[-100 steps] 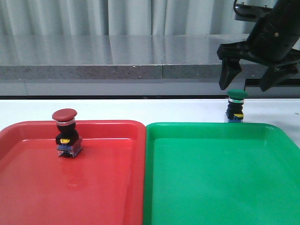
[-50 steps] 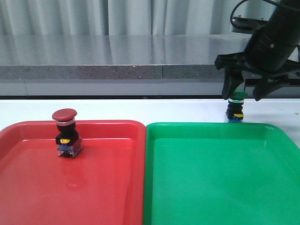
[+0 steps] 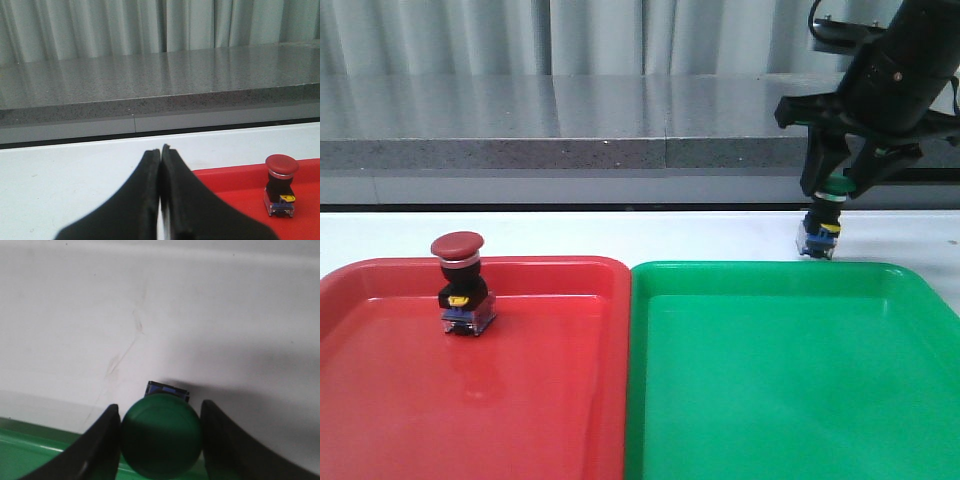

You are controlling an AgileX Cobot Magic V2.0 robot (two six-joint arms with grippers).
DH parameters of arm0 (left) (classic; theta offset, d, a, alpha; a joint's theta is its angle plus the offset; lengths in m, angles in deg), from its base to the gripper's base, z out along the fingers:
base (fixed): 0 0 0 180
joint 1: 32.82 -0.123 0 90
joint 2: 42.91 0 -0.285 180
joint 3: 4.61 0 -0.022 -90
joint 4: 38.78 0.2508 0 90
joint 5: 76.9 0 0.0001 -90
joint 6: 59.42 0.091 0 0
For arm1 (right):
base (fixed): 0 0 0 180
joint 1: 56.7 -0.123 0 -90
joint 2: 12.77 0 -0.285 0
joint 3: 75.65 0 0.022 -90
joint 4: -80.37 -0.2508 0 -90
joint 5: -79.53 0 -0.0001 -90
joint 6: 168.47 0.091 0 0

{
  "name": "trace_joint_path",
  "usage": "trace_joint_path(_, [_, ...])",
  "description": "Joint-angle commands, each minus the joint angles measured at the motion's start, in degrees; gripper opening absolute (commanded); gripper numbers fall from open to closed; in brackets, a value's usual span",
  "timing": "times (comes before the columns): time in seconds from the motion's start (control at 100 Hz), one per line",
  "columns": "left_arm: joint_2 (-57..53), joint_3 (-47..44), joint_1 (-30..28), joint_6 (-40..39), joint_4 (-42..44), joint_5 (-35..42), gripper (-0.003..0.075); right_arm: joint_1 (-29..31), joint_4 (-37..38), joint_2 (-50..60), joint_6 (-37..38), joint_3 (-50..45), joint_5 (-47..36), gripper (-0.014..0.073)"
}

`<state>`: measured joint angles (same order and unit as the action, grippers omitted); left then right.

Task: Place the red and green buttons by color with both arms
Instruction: 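Lift the green button with the right gripper and set it in the green tray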

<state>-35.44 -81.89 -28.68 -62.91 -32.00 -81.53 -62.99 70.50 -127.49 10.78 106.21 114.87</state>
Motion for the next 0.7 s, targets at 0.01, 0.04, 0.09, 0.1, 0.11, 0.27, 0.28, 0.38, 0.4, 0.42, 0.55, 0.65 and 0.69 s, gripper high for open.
trace_joint_path(0.01, [-1.73, -2.45, -0.21, -0.30, -0.17, 5.05, -0.0019, -0.07, -0.65, 5.05, -0.59, 3.57, 0.00, 0.0164])
trace_joint_path(0.04, [-1.73, -2.45, -0.21, -0.30, -0.17, 5.05, -0.0019, -0.07, -0.65, 5.83, -0.59, 3.78, 0.34, 0.0164])
trace_joint_path(0.09, [-1.73, -2.45, -0.21, -0.30, -0.17, 5.05, -0.0019, -0.07, -0.65, 7.35, -0.59, 3.78, 0.98, 0.0164])
trace_joint_path(0.1, [-1.73, -2.45, -0.21, -0.30, -0.17, 5.05, -0.0019, -0.07, -0.65, 7.77, -0.59, 3.78, 1.13, 0.0164])
trace_joint_path(0.11, [-1.73, -2.45, -0.21, -0.30, -0.17, 5.05, -0.0019, -0.07, -0.65, 8.01, -0.59, 3.78, 1.39, 0.0164])
trace_joint_path(0.27, [-1.73, -2.45, -0.21, -0.30, -0.17, 5.05, -0.0019, -0.71, -0.65, 12.62, -0.59, 3.51, 5.84, 0.0164])
trace_joint_path(0.28, [-1.73, -2.45, -0.21, -0.30, -0.17, 5.05, -0.0019, -0.83, -0.65, 13.00, -0.59, 3.50, 5.99, 0.0164])
trace_joint_path(0.38, [-1.73, -2.45, -0.21, -0.30, -0.17, 5.05, -0.0019, -2.79, -0.59, 15.61, -0.59, 1.95, 7.18, 0.0164])
trace_joint_path(0.4, [-1.73, -2.45, -0.21, -0.30, -0.17, 5.05, -0.0019, -3.27, -0.59, 16.21, -0.59, 1.41, 7.18, 0.0164])
trace_joint_path(0.42, [-1.73, -2.45, -0.21, -0.30, -0.17, 5.05, -0.0019, -3.79, -0.59, 16.53, -0.59, 0.76, 7.18, 0.0164])
trace_joint_path(0.55, [-1.73, -2.45, -0.21, -0.30, -0.17, 5.05, -0.0020, -6.43, -0.59, 18.85, -0.33, -3.56, 7.08, 0.0164])
trace_joint_path(0.65, [-1.73, -2.45, -0.21, -0.30, -0.17, 5.05, -0.0019, -7.14, -0.59, 19.21, 1.29, -6.67, 6.14, 0.0164])
trace_joint_path(0.69, [-1.73, -2.45, -0.21, -0.30, -0.17, 5.05, -0.0019, -7.31, -0.59, 19.21, 1.70, -7.99, 5.05, 0.0164])
